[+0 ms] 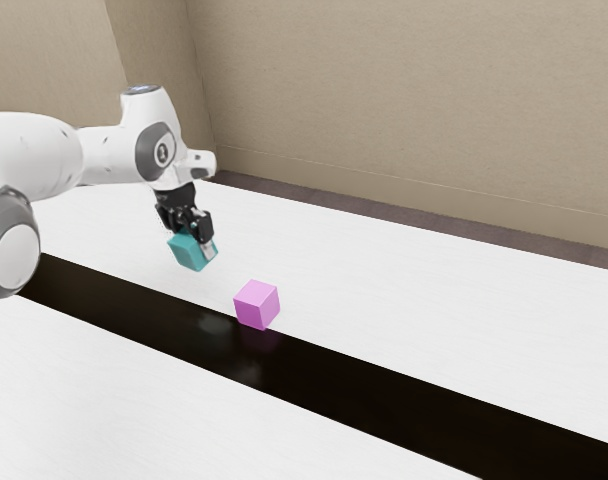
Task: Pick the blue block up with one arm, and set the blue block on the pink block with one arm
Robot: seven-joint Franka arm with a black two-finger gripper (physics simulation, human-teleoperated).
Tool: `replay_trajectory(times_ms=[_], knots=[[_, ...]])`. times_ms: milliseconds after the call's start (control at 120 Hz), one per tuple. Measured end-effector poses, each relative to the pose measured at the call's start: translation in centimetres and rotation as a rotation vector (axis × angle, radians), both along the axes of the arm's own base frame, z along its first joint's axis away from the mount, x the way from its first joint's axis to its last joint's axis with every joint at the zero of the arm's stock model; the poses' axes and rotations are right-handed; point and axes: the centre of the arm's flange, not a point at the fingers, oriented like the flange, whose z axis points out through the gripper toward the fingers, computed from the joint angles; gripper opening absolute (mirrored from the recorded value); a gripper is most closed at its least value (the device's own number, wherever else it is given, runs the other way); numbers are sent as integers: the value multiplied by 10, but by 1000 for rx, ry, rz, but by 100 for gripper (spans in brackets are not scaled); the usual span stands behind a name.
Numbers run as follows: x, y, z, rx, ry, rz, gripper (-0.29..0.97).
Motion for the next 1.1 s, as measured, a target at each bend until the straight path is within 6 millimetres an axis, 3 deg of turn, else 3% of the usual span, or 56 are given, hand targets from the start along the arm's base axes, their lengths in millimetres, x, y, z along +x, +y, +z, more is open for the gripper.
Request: replay_trajectory(times_ms=[208,467,683,783,858,1017,1100], knots=[[9,-65,0,-5,10,-7,20],[9,-113,-1,-2,37,7,20],[1,-131,-14,1,98,28,21],[-1,-131,-20,-6,121,42,42],[-2,-132,-21,-12,127,47,47],[-1,-136,-10,0,117,37,58],[0,-137,10,6,96,30,61]])
